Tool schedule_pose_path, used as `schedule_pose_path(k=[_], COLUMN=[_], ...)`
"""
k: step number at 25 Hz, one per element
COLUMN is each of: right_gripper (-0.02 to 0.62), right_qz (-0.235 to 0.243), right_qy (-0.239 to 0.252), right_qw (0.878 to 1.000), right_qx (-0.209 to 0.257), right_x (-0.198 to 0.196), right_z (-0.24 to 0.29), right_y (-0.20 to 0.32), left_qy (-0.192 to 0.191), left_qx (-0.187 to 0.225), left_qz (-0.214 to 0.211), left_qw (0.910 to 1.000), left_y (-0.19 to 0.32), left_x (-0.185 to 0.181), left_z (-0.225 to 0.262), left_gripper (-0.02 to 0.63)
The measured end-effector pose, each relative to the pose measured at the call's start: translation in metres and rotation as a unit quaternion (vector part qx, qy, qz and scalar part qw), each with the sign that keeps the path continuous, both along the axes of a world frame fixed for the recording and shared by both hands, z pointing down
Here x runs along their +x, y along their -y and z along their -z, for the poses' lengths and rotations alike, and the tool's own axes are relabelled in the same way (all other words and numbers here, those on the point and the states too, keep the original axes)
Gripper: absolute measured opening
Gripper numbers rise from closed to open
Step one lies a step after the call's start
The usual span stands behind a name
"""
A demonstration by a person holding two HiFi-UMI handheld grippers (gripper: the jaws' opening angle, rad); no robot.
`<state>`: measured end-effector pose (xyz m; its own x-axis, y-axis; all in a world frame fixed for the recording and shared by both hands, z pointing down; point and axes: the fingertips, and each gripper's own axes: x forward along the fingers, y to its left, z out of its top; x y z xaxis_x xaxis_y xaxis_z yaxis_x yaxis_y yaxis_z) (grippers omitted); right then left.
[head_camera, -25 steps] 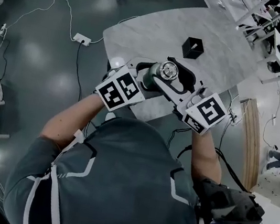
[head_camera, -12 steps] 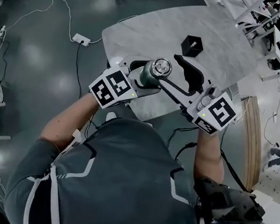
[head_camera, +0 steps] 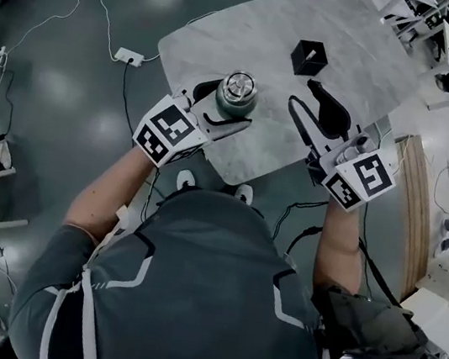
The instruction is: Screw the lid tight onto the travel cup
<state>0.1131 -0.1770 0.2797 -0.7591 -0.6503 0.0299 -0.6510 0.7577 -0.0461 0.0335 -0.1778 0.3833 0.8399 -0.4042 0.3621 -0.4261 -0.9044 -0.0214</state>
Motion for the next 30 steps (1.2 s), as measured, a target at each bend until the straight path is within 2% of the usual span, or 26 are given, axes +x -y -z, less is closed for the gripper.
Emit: schedule_pose_path(k=[8,14,18,22,30], right_gripper=[0.089,0.042,0.041,0.041,0.040], right_qz=[-0.101,-0.154,-0.167,-0.177,-0.176], right_qy=[-0.023,-0.025,-0.030,-0.046,-0.048], right_qw=[0.994,0.985,0.982,0.978,0.976], right_qx=[-0.032,-0.069,-0.085,-0.097,-0.121], right_x=[0.037,0.055,0.060,0.063,0.062], right_z=[-0.047,-0.094,-0.127,-0.157,-0.223], right_y=[0.025,0.038,0.045,0.051,0.064], left_qy=[-0.009,-0.010,-0.004,0.004,0.035], left_qx=[0.006,-0.002,-0.006,-0.031,-0.026], left_qz=[0.029,0.049,0.064,0.074,0.043], left_qw=[0.9995,0.9988,0.9979,0.9968,0.9981], left_y=[0.025,0.045,0.061,0.072,0.088], left_x=[-0.003,-0.005,-0.006,-0.005,0.011], left_z=[-0.037,-0.084,-0.123,-0.165,-0.244], left_gripper=[0.371,0.371,0.371,0.371,0.371])
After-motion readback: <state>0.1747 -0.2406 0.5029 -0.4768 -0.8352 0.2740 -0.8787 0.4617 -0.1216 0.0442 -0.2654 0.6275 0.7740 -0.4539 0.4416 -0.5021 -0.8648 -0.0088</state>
